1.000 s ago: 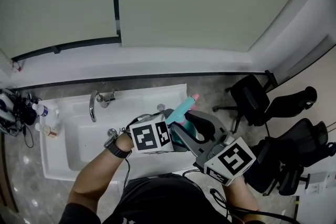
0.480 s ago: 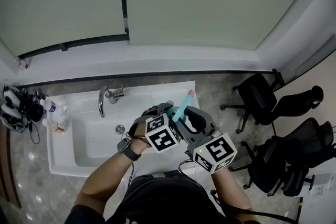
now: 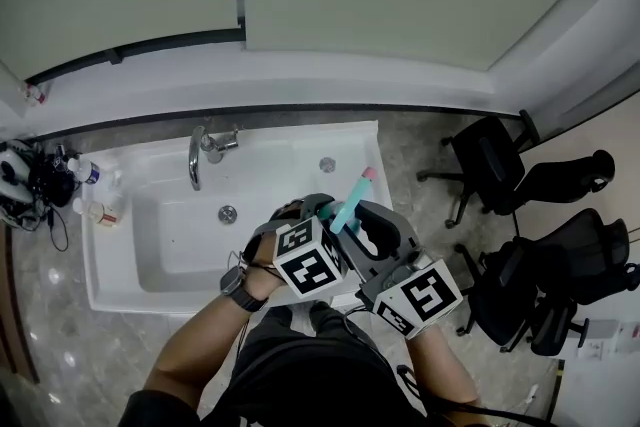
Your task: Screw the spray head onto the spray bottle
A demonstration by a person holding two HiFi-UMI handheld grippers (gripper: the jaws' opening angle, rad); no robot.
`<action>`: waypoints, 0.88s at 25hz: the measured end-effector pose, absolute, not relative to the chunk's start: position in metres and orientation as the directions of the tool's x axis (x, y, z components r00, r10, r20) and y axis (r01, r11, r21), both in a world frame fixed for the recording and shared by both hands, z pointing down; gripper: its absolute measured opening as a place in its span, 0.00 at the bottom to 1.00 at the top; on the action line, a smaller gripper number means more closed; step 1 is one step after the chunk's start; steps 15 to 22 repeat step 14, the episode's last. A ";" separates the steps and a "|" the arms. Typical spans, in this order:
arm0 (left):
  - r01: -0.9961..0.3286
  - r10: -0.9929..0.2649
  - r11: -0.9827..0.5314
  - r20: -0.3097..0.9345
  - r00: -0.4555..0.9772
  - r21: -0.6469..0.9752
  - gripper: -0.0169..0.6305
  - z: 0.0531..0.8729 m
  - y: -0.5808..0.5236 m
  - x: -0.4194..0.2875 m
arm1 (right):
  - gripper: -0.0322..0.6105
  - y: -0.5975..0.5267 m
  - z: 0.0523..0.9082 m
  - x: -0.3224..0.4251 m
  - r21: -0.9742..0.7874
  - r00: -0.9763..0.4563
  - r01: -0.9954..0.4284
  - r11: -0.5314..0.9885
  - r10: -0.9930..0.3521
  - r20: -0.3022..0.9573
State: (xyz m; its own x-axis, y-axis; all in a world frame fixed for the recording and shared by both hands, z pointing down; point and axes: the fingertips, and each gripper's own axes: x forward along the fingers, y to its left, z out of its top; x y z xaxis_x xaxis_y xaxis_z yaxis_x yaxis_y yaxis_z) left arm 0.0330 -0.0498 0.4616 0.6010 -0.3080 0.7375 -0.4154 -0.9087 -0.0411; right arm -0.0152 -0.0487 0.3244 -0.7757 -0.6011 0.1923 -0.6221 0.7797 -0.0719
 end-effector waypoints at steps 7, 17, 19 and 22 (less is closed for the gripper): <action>-0.482 -0.371 -0.873 0.743 0.557 -0.075 0.66 0.448 0.025 0.044 | 0.25 0.034 0.308 0.000 -0.069 -0.820 -0.567 0.820 -0.555 0.143; -0.531 -0.393 -0.845 0.740 0.545 -0.058 0.66 0.446 0.124 0.120 | 0.25 0.133 0.306 0.074 -0.058 -0.859 -0.508 0.859 -0.500 0.116; -0.531 -0.393 -0.845 0.740 0.545 -0.058 0.66 0.446 0.124 0.120 | 0.25 0.133 0.306 0.074 -0.058 -0.859 -0.508 0.859 -0.500 0.116; -0.531 -0.393 -0.845 0.740 0.545 -0.058 0.66 0.446 0.124 0.120 | 0.25 0.133 0.306 0.074 -0.058 -0.859 -0.508 0.859 -0.500 0.116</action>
